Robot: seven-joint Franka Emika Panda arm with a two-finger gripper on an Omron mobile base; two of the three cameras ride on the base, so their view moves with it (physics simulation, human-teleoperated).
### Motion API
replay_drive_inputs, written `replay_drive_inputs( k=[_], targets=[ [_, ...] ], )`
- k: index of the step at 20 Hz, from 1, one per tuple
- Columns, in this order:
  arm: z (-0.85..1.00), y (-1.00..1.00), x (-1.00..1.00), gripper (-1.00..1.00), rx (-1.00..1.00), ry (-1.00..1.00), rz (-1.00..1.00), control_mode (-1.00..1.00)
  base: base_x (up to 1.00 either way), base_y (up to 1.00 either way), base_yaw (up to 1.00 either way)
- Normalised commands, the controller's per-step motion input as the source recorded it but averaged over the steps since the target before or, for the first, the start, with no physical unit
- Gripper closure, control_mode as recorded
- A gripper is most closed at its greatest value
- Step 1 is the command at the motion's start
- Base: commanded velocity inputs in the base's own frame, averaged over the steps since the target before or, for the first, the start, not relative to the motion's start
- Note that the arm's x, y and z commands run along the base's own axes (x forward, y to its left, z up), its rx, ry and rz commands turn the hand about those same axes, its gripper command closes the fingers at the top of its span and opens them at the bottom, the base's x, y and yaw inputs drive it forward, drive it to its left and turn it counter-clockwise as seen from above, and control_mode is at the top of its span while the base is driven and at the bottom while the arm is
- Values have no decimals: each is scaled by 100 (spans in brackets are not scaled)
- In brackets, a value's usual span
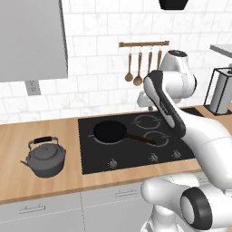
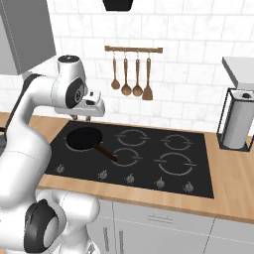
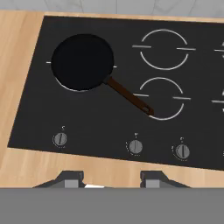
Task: Pick the kettle from the counter and place it on a stove burner. Then turn the burner on.
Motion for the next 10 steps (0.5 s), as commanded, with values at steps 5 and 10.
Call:
replay_drive_inputs(
  k=[5,10],
  targets=[
    [-24,18,0,-100,0,0,2,-100,0,0,0],
    [-37,42,0,-100,0,-5,16,-100,0,0,0]
  ],
)
